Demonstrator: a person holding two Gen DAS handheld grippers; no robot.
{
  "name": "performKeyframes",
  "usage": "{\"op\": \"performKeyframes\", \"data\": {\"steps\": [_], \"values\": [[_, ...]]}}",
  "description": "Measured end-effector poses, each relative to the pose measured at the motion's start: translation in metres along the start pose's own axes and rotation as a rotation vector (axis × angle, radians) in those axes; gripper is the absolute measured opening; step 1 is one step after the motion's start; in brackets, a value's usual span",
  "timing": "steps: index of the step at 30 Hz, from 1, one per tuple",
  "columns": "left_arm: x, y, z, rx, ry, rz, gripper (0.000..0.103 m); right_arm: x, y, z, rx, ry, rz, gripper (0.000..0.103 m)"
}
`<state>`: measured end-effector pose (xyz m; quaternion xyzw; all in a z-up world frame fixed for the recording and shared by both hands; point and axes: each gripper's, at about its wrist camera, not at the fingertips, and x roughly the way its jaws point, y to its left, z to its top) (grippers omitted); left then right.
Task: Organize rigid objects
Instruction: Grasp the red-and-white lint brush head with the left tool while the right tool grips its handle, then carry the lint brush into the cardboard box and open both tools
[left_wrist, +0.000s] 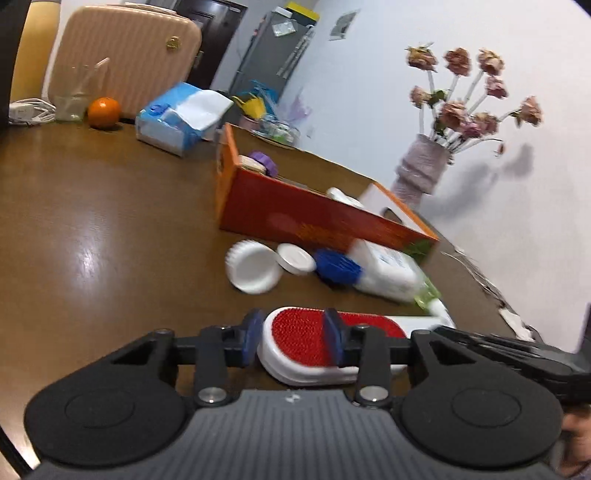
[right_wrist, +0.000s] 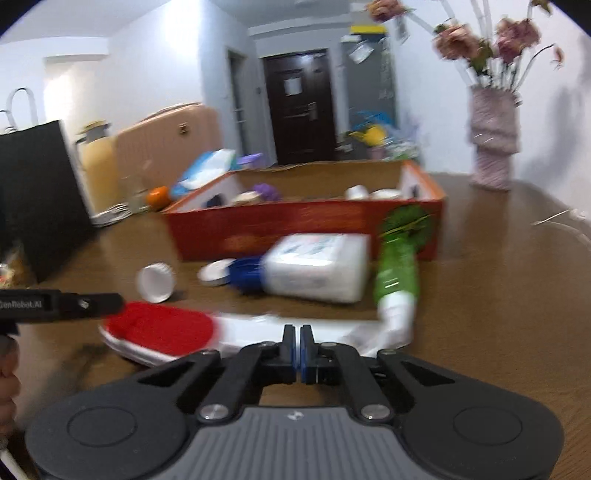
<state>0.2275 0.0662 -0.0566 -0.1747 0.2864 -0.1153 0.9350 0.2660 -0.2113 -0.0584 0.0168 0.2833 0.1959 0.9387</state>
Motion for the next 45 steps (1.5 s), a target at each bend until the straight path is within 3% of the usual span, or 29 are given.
{"op": "performKeyframes", "data": {"steps": [4,9,14,19,25,28,31,32,34,35,38,42,45], "values": [[-0.005,-0.007,-0.007,0.055,-0.005,0.115,0.043,0.004,0.016,-0.008,-0.052,0.01,-0.023,0.004],[-0.016,-0.008,-0.004,0.049,-0.036,0.115,0.071,-0.004,0.007,-0.01,-0.031,0.007,-0.058,0.013],[-0.017,-0.019,-0.003,0.082,-0.056,0.115,0.079,-0.004,-0.02,-0.014,0.057,0.021,-0.092,0.016],[-0.004,-0.022,-0.006,0.09,-0.03,0.11,0.08,-0.005,-0.037,-0.021,0.144,0.016,-0.082,0.027],[0.012,-0.024,-0.002,0.104,-0.017,0.13,0.08,-0.007,-0.061,-0.018,0.231,-0.03,-0.086,0.03],[0.016,-0.026,-0.002,0.1,-0.01,0.133,0.079,-0.003,-0.074,-0.009,0.28,-0.05,-0.052,0.03],[0.017,-0.028,-0.004,0.085,0.002,0.115,0.078,0.007,-0.079,0.002,0.274,-0.044,-0.046,0.024],[0.017,-0.029,-0.006,0.086,0.003,0.109,0.076,0.011,-0.079,0.005,0.26,-0.031,-0.051,0.02],[0.02,-0.03,-0.009,0.078,0.018,0.104,0.06,0.018,-0.077,0.007,0.225,-0.008,-0.065,0.02],[0.021,-0.03,-0.01,0.066,0.024,0.096,0.055,0.022,-0.077,0.007,0.211,0.004,-0.061,0.02],[0.021,-0.029,-0.012,0.021,0.016,0.099,0.056,0.023,-0.079,0.003,0.222,0.001,-0.036,0.021],[0.021,-0.02,-0.011,-0.099,0.042,0.099,0.065,0.026,-0.09,0.0,0.278,0.013,0.011,0.021],[0.016,-0.018,-0.014,-0.123,0.034,0.082,0.056,0.027,-0.086,0.004,0.249,0.038,0.013,0.021]]}}
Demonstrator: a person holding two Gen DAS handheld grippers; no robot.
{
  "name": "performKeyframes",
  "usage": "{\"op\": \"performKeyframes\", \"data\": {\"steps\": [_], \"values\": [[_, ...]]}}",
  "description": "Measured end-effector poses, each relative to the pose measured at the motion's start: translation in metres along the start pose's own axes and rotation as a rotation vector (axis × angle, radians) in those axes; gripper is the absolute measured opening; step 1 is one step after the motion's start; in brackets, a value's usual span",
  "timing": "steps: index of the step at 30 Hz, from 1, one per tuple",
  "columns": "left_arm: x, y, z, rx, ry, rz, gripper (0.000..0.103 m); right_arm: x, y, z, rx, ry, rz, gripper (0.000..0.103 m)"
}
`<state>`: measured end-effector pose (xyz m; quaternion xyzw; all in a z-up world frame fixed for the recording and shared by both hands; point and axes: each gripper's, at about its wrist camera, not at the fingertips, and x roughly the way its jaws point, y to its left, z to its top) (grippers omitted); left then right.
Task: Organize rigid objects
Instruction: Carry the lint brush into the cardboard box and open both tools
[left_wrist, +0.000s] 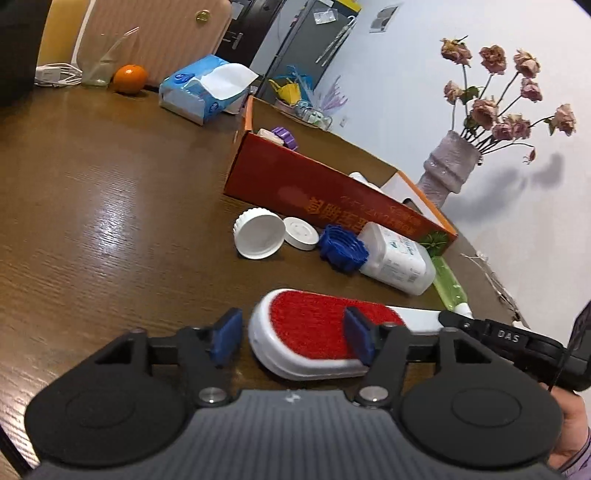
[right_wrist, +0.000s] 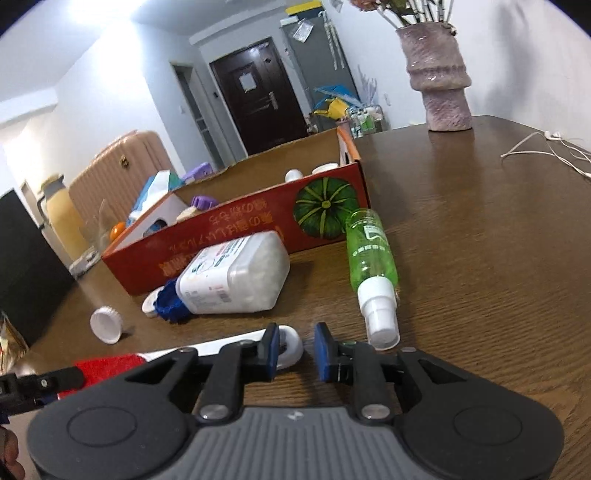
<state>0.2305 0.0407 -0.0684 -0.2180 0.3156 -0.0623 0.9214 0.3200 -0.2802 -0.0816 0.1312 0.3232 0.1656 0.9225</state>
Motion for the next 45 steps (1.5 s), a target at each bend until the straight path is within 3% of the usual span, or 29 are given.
{"op": "performKeyframes", "data": {"steps": [2,8,17,25,31,39,45], "values": [[-0.005,-0.003,-0.002,-0.003,-0.004,0.013,0.055,-0.001,0.005,-0.001,-0.014,0.014,-0.001,0.014],[-0.034,-0.01,-0.012,0.012,-0.048,0.033,0.055,-0.027,0.019,-0.021,0.019,-0.021,-0.026,0.014],[-0.077,-0.033,-0.018,0.05,-0.148,-0.008,0.055,-0.087,0.036,-0.027,-0.005,-0.132,-0.045,0.014],[-0.078,-0.048,-0.017,0.074,-0.165,-0.034,0.055,-0.109,0.035,-0.026,-0.005,-0.2,-0.09,0.014],[-0.056,-0.053,0.025,0.112,-0.202,-0.042,0.055,-0.09,0.033,0.002,-0.006,-0.228,-0.083,0.014],[0.012,-0.055,0.136,0.176,-0.239,-0.072,0.055,-0.023,0.034,0.099,0.003,-0.306,-0.042,0.014],[0.077,-0.047,0.187,0.175,-0.212,-0.018,0.055,0.05,0.019,0.165,0.023,-0.197,-0.007,0.014]]}}
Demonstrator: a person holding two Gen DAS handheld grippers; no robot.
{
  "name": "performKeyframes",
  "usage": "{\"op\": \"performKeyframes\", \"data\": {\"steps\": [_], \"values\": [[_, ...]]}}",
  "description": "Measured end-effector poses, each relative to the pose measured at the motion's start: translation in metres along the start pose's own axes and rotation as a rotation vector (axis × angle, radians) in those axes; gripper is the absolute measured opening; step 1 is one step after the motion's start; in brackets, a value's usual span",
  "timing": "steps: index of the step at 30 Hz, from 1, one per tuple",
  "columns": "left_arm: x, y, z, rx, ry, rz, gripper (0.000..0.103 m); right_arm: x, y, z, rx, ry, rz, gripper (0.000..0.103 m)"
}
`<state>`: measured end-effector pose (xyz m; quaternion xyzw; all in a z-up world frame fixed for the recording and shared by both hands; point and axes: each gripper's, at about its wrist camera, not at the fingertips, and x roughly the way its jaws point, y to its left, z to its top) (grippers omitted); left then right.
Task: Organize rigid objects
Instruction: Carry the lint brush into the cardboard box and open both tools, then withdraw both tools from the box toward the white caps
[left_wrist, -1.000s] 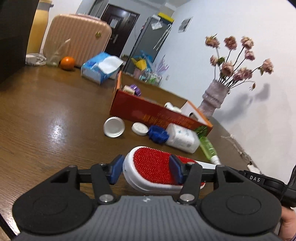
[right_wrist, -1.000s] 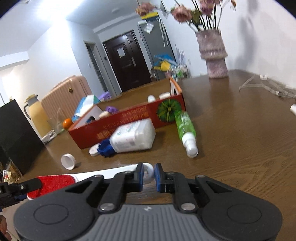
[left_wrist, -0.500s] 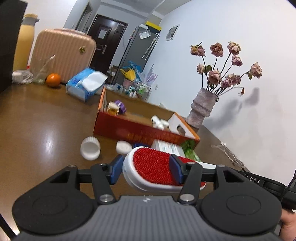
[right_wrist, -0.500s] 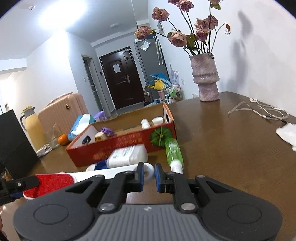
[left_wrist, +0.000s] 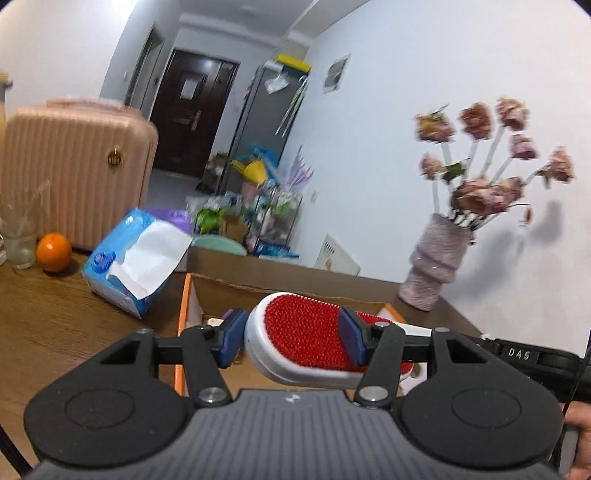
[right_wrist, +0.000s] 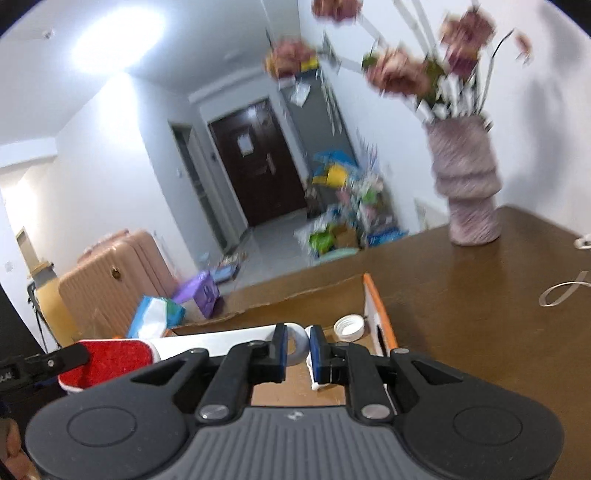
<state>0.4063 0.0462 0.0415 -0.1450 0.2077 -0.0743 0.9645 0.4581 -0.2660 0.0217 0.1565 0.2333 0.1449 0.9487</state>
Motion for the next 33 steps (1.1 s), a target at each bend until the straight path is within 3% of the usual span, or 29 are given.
{"op": "performKeyframes", "data": {"steps": [5,10,12,16,19,24,33], "values": [[0.031,0.021,-0.019,-0.029,0.077,0.023,0.056,0.048,-0.001,-0.008,-0.09,0.098,-0.031,0.014],[0.036,0.031,-0.042,-0.03,0.138,0.062,0.057,0.057,-0.014,-0.03,-0.087,0.172,0.009,0.014],[0.036,0.03,-0.048,-0.012,0.142,0.071,0.064,0.058,-0.011,-0.035,-0.121,0.18,0.011,0.014],[0.032,0.023,-0.055,0.06,0.149,0.035,0.069,0.058,-0.001,-0.042,-0.169,0.204,0.051,0.014],[0.026,0.02,-0.056,0.086,0.144,0.063,0.072,0.056,0.005,-0.049,-0.192,0.219,0.065,0.014],[-0.007,0.017,-0.045,0.094,0.101,0.08,0.074,0.023,0.021,-0.043,-0.258,0.173,0.078,0.015],[-0.104,0.001,-0.035,0.119,-0.022,0.093,0.085,-0.072,0.048,-0.03,-0.352,0.041,0.081,0.019]]}}
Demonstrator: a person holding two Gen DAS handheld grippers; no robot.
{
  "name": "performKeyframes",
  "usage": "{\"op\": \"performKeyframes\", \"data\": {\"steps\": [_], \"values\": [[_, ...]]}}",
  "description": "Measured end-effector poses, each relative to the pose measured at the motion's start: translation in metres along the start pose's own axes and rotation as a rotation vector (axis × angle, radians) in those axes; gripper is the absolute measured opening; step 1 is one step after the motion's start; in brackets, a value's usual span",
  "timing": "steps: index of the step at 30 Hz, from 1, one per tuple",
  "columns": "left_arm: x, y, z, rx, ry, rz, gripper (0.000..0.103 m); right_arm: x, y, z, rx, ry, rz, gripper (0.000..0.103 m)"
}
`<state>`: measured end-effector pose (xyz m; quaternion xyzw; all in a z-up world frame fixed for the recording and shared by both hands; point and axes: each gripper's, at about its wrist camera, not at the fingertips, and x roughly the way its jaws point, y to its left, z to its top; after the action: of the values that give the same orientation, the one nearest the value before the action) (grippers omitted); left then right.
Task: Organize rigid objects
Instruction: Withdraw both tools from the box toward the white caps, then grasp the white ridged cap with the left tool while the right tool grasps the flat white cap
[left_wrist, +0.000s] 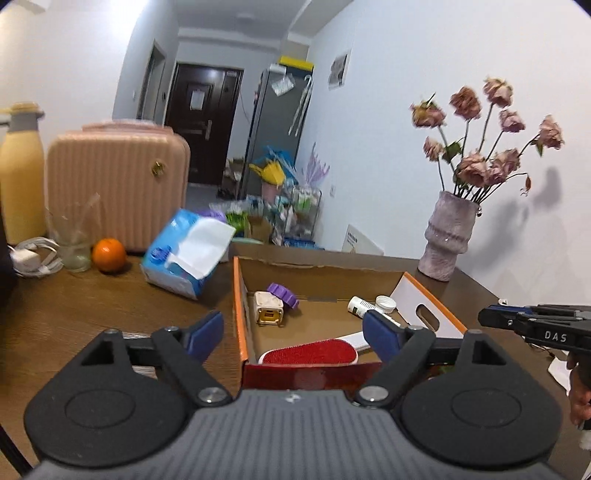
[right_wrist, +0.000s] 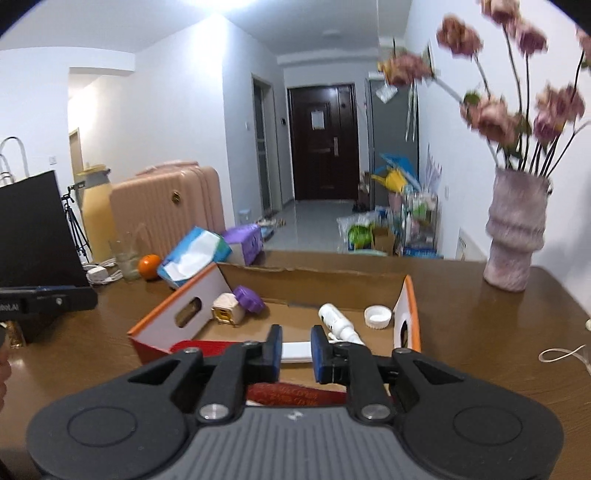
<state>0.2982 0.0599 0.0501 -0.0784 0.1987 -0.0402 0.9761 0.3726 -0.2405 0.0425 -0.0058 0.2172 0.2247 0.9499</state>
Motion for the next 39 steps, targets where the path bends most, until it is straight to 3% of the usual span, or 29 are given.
{"op": "performKeyframes", "data": {"steps": [4,8,11,13,16,20,25,29,34,39], "values": [[-0.043,-0.01,-0.018,0.027,-0.027,0.046,0.087,-0.035,0.011,-0.01,-0.007,-0.025,0.004,0.022],[-0.084,-0.022,-0.046,0.058,-0.062,0.076,0.093,-0.068,0.023,-0.032,0.0,-0.066,-0.001,0.034],[-0.116,-0.032,-0.077,0.055,-0.096,0.128,0.096,-0.086,0.037,-0.062,0.004,-0.085,-0.077,0.035],[-0.134,-0.037,-0.102,0.041,-0.1,0.138,0.097,-0.099,0.047,-0.085,0.041,-0.097,-0.107,0.036],[-0.152,-0.046,-0.135,0.052,-0.085,0.105,0.102,-0.112,0.051,-0.118,0.18,-0.054,-0.07,0.037],[-0.153,-0.052,-0.159,0.091,-0.008,0.118,0.102,-0.128,0.061,-0.151,0.185,-0.016,-0.098,0.037],[-0.168,-0.045,-0.169,0.037,-0.029,0.119,0.101,-0.151,0.068,-0.173,0.202,-0.018,-0.121,0.037],[-0.168,-0.041,-0.178,0.034,-0.005,0.131,0.092,-0.164,0.073,-0.185,0.182,-0.017,-0.159,0.037],[-0.147,-0.04,-0.167,0.066,-0.007,0.115,0.087,-0.159,0.075,-0.188,0.199,0.01,-0.09,0.038],[-0.083,-0.029,-0.132,0.103,0.047,0.064,0.088,-0.107,0.09,-0.157,0.152,0.043,0.002,0.038]]}}
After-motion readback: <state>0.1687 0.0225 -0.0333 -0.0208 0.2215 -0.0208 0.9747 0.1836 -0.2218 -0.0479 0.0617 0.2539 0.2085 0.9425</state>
